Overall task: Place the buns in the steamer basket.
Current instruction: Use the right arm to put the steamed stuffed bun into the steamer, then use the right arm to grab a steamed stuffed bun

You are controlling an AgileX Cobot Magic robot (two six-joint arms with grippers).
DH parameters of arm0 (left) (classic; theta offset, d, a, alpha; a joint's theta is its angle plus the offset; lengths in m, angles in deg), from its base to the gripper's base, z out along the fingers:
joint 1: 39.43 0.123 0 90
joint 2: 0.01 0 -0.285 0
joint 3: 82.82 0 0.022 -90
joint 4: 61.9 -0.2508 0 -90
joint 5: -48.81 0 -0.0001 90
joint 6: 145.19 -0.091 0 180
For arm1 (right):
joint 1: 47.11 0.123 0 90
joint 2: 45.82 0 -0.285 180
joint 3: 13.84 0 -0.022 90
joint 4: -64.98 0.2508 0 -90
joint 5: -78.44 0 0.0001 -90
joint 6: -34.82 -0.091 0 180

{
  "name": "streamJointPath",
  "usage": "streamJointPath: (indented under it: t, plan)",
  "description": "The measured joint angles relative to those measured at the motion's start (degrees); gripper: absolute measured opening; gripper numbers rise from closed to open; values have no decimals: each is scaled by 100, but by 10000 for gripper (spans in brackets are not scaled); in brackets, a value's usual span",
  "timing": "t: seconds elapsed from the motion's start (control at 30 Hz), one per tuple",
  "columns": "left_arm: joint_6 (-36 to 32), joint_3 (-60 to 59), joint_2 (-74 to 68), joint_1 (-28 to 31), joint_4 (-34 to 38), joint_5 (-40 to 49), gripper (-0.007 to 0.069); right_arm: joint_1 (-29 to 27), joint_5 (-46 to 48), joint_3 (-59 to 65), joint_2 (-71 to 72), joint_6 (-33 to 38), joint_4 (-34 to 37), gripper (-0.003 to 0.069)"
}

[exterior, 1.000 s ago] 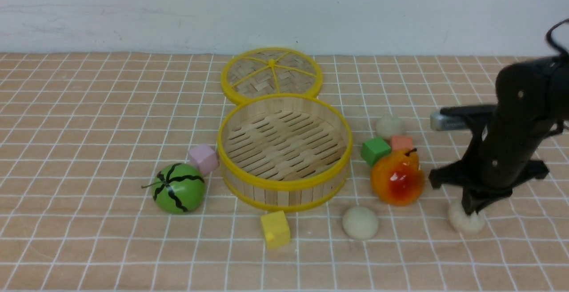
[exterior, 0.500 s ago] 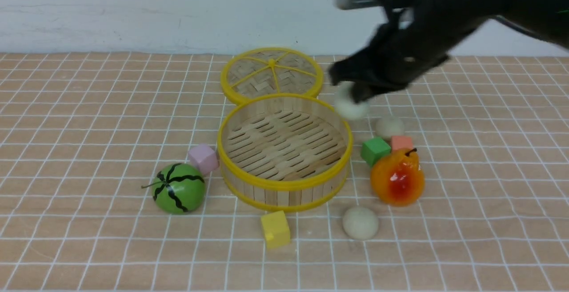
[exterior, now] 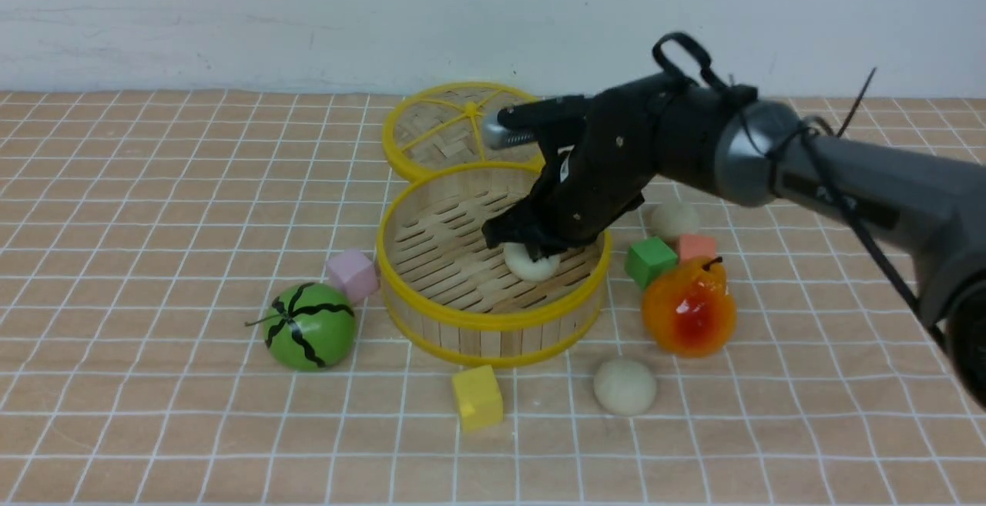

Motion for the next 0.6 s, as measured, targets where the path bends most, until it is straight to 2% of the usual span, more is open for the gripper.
streamJointPath:
  t: [0.1, 0.13, 0.17, 0.3, 0.37, 0.5, 0.6]
  plan:
    - [0, 0, 0, 0, 0, 0, 238, 0, -7, -106, -5, -15, 0, 158]
    - [0, 0, 0, 0, 0, 0, 238, 0, 11, -116, -5, -15, 0, 165]
    - [0, 0, 0, 0, 0, 0, 238, 0, 126, -186, -5, -20, 0, 222]
    - [0, 0, 0, 0, 0, 0, 238, 0, 1003, -577, 93, -20, -25, 391]
    - [0, 0, 0, 0, 0, 0, 238, 0, 1496, -774, 204, -20, -121, 444]
    - [0, 0, 0, 0, 0, 0, 238, 0, 2520, -955, 628, -9, -390, 489]
    - [0, 0, 0, 0, 0, 0, 238, -5, 3044, -792, 983, -9, -390, 469]
